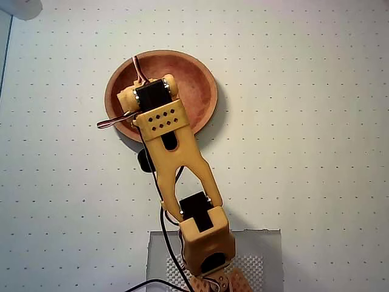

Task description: Grasp a clothespin and put it in the bowl.

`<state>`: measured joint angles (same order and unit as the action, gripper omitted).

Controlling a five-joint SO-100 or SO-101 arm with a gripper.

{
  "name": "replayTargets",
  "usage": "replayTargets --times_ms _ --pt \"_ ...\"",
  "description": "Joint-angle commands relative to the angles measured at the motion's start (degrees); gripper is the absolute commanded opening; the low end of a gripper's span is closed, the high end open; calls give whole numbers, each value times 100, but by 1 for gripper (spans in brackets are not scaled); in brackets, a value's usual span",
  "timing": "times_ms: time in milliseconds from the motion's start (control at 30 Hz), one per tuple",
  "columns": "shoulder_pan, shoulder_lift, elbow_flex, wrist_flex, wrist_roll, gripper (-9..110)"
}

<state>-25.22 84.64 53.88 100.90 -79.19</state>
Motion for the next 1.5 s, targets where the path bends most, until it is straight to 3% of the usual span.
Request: replayTargets --times_ms 0,467,800,1167,1467 --pt "-9 712 -123 185 527 -2" --pt "88 2725 -1433 -44 4175 -2" --pt "2716 2716 -1617 -1529 7884 -2" --pt "3604 2813 167 -1705 8033 -1" --pt "3612 3190 2593 -3287 8024 -1"
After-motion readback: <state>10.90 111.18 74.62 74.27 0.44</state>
